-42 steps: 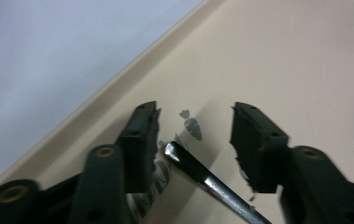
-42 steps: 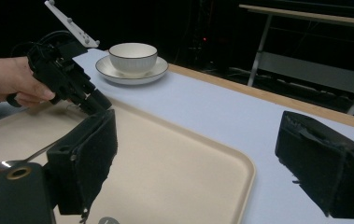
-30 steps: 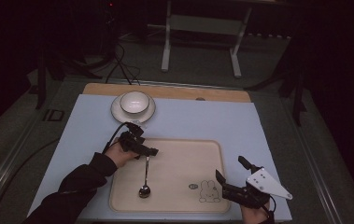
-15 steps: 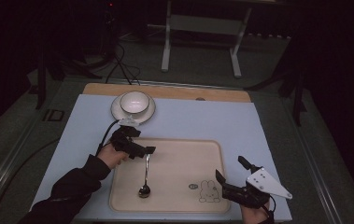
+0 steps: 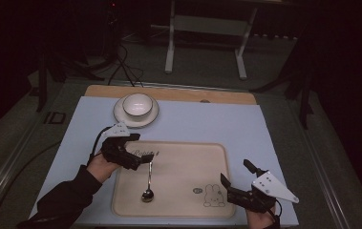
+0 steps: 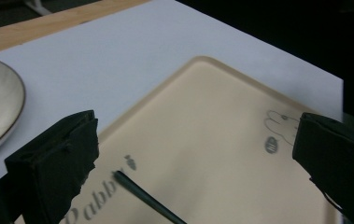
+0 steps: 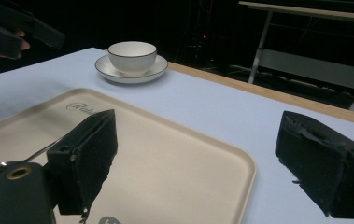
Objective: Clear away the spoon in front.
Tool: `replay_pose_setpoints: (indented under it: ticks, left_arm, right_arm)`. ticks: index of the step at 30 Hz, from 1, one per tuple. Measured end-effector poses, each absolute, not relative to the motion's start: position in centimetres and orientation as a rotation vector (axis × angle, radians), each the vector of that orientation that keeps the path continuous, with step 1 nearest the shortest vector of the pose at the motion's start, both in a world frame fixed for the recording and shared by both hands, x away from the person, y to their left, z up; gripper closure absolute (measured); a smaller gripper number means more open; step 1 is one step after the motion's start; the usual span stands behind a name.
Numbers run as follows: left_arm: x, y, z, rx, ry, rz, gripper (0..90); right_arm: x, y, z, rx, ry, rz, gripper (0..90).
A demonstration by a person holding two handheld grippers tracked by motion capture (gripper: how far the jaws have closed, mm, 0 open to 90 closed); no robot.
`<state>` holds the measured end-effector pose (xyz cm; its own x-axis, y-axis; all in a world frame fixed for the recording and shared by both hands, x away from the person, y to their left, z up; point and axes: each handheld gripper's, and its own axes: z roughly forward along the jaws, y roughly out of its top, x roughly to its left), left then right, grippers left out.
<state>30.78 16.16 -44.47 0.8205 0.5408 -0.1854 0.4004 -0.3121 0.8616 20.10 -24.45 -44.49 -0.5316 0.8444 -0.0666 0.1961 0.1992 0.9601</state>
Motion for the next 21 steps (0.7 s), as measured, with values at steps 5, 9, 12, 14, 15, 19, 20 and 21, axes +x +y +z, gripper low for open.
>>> replay_pose_setpoints:
  ticks: [5,9,12,14,15,19,20,21]
  left_arm:
    - [29.7,16.3,-44.2,1.920,0.669,0.160,1.0]
    - [28.4,16.6,-43.8,1.894,0.635,0.179,1.1]
    - [27.8,16.9,-43.7,1.884,0.629,0.201,1.1]
    - [27.7,17.2,-43.8,1.871,0.632,0.211,1.0]
    - [27.6,17.4,-43.9,1.870,0.636,0.214,1.0]
    - [27.1,18.0,-44.3,1.849,0.622,0.207,1.1]
    - [26.9,18.1,-44.4,1.853,0.612,0.202,1.0]
    - [26.8,18.2,-44.5,1.860,0.605,0.197,1.0]
  right_arm:
    - [20.1,-24.5,-44.5,0.972,1.862,1.357,12.9]
    - [20.0,-24.5,-44.4,0.967,1.860,1.357,12.9]
    - [20.0,-24.5,-44.4,0.964,1.856,1.358,12.8]
    - [20.0,-24.5,-44.4,0.964,1.855,1.358,12.8]
    - [20.0,-24.5,-44.4,0.964,1.855,1.356,12.8]
    - [20.0,-24.5,-44.4,0.963,1.855,1.357,12.8]
    - [20.0,-24.5,-44.4,0.964,1.855,1.354,12.8]
    - [20.0,-24.5,-44.4,0.965,1.855,1.354,12.8]
